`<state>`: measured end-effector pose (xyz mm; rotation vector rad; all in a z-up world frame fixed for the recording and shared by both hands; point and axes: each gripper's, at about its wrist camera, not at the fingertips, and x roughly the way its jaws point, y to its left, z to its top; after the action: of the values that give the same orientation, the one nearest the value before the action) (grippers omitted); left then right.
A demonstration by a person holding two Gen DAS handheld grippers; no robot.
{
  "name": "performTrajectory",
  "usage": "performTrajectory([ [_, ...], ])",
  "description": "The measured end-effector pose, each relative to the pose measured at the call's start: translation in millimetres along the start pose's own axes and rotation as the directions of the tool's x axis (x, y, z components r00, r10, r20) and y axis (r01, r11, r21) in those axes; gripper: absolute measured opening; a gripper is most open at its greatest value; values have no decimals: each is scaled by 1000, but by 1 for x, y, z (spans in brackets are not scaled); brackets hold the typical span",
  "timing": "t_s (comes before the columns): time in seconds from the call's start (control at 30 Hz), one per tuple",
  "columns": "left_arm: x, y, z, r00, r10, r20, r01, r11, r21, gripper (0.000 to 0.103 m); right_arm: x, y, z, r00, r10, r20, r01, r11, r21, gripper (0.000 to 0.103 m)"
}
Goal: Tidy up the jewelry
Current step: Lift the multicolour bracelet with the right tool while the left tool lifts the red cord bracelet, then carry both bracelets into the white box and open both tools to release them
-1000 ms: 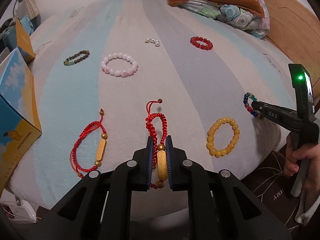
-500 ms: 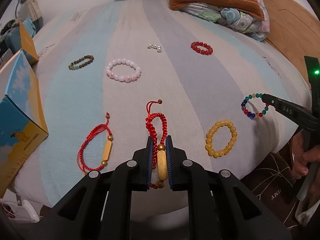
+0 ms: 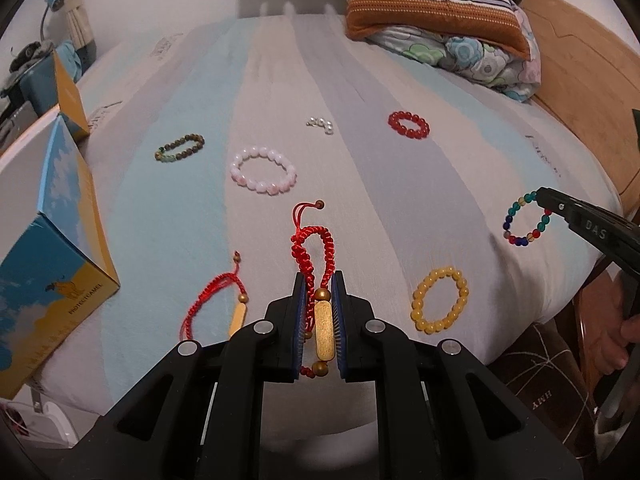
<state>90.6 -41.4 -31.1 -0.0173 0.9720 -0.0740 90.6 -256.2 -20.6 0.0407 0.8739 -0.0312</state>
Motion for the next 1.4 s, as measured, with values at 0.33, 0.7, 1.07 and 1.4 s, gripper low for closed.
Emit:
performTrajectory([
  [0.33, -22, 20, 14, 999, 34, 30, -33, 999, -28, 11, -28, 30, 22, 999, 28, 38, -27, 999, -37, 9],
  [0.7, -56, 52, 31, 994, 85, 62, -81, 994, -73, 12, -44, 81, 50, 993, 103, 57, -98, 991, -91, 9],
  [1.07, -92, 104, 43, 986, 150, 76, -137, 979, -151, 12, -55, 135, 80, 985, 163, 56, -154, 978, -138, 9],
  [1.4, -128, 161, 44, 973, 210, 99, -181, 953, -244, 12, -70, 202, 104, 974, 217, 62, -199, 957, -213, 9],
])
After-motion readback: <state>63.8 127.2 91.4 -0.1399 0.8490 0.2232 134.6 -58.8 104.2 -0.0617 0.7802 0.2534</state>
